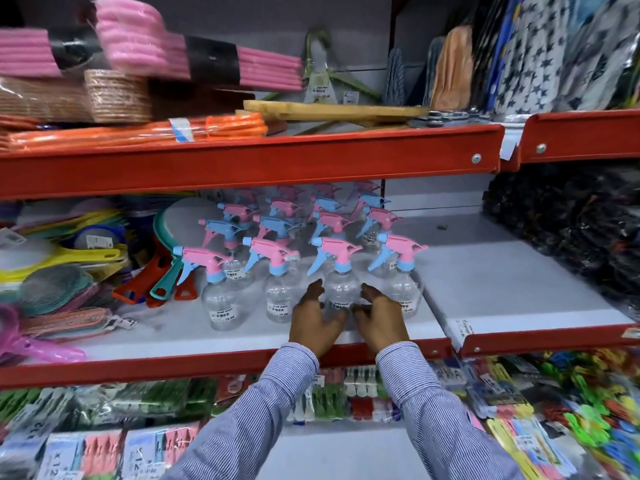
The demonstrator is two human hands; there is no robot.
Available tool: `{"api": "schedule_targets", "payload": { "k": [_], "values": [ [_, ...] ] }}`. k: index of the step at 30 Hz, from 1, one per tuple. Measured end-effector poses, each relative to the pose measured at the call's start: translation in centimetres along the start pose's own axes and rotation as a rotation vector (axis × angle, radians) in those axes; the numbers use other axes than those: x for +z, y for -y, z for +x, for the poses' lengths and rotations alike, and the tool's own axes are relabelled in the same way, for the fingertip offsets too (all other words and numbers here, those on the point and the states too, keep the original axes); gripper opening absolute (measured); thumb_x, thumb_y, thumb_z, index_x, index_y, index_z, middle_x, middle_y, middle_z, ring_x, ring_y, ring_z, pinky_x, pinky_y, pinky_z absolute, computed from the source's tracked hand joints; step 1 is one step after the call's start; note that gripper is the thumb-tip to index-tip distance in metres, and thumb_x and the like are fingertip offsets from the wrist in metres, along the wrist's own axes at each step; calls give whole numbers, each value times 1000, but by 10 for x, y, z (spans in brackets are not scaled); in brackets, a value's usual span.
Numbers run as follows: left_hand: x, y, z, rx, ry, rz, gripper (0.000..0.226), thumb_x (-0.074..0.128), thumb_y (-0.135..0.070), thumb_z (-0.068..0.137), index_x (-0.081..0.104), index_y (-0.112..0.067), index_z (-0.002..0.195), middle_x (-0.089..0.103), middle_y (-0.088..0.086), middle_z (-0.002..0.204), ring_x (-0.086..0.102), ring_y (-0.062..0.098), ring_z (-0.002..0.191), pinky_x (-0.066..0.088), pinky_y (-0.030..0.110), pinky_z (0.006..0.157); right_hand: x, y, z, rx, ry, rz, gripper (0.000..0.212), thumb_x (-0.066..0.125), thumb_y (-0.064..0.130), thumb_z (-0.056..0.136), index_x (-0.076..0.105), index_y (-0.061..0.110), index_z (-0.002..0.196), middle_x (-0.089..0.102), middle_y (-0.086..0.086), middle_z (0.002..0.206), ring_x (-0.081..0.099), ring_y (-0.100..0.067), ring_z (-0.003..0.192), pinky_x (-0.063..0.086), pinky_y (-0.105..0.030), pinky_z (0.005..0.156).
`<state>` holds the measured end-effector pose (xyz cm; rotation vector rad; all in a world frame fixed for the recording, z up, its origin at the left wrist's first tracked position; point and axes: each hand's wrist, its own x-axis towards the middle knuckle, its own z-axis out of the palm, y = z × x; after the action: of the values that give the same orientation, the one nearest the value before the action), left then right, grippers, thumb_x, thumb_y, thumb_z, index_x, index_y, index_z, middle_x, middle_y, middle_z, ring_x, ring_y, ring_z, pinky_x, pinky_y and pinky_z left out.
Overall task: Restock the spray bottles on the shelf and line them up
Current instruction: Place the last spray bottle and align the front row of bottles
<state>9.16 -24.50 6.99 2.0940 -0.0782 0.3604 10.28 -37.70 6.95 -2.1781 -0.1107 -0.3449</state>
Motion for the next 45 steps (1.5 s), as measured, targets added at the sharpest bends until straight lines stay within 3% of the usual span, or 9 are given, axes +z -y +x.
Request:
{"api": "schedule_targets", "payload": {
  "k": [5, 10, 14, 19, 24, 26, 31, 36, 45],
  "values": [
    [6, 12, 8, 12, -21, -9, 59, 73, -17, 81, 49, -16, 134, 62, -2, 121, 65, 18, 101, 47, 18, 86, 0, -4, 1, 13, -14, 70, 33, 64, 4, 82, 64, 14, 113, 73, -7, 109, 69, -23, 98, 47, -21, 87],
    [9, 15, 10, 43, -48, -32, 52, 70, -11, 82, 52, -16, 130, 60, -9, 109, 64, 12, 89, 41, -1, 71, -1, -5, 0, 9, -28, 92, 31, 67, 7, 79, 65, 16, 109, 74, -7, 104, 71, -22, 90, 54, -31, 88],
    [11, 19, 12, 53, -45, -26, 53, 69, -13, 82, 51, -19, 132, 66, -3, 116, 67, 16, 95, 50, 20, 85, -2, -4, -1, 14, -40, 111, 30, 68, 7, 79, 64, 15, 108, 74, -9, 103, 71, -23, 87, 57, -38, 86],
    [4, 13, 5, 26, -35, -82, 57, 71, -18, 83, 49, -16, 136, 57, -9, 119, 60, 11, 102, 49, 21, 86, -4, -1, -5, 78, -108, 34, 40, 72, 21, 77, 62, 10, 115, 71, -9, 110, 69, -27, 93, 56, -37, 87],
    [-42, 26, -20, 124, -421, -103, 26, 67, -24, 78, 66, -21, 104, 71, -2, 98, 67, 10, 82, 56, 23, 73, 5, 30, -31, -35, -278, 127, 19, 69, 10, 78, 69, 18, 95, 74, 2, 89, 68, -8, 67, 53, -13, 63],
    [-61, 39, -20, 91, -492, -63, 30, 67, -24, 76, 63, -20, 106, 68, 0, 100, 65, 14, 84, 55, 29, 76, 28, 44, -37, -73, -182, 160, 23, 66, 8, 79, 70, 17, 100, 74, 2, 94, 69, -9, 72, 57, -19, 70],
    [-76, 59, -10, -40, -214, 34, 66, 69, -29, 78, 43, -9, 135, 54, 11, 133, 56, 28, 117, 49, 46, 99, 80, 55, -20, 8, 69, 49, 43, 57, 18, 85, 55, 13, 128, 64, -12, 124, 60, -29, 115, 50, -40, 100],
    [-86, 63, -6, 25, -69, -1, 50, 67, -15, 77, 52, -20, 124, 65, -2, 115, 62, 17, 104, 49, 19, 84, 86, 62, -12, 33, 96, 15, 44, 52, 4, 83, 55, 11, 127, 69, -12, 114, 64, -27, 106, 44, -22, 95],
    [-89, 63, -10, 30, -31, -97, 55, 65, -8, 72, 51, -20, 124, 67, -3, 110, 64, 12, 99, 55, 36, 89, 87, 60, -15, -14, 42, 39, 43, 50, 0, 82, 61, 14, 120, 74, -7, 103, 71, -21, 86, 56, -29, 84]
  ]
}}
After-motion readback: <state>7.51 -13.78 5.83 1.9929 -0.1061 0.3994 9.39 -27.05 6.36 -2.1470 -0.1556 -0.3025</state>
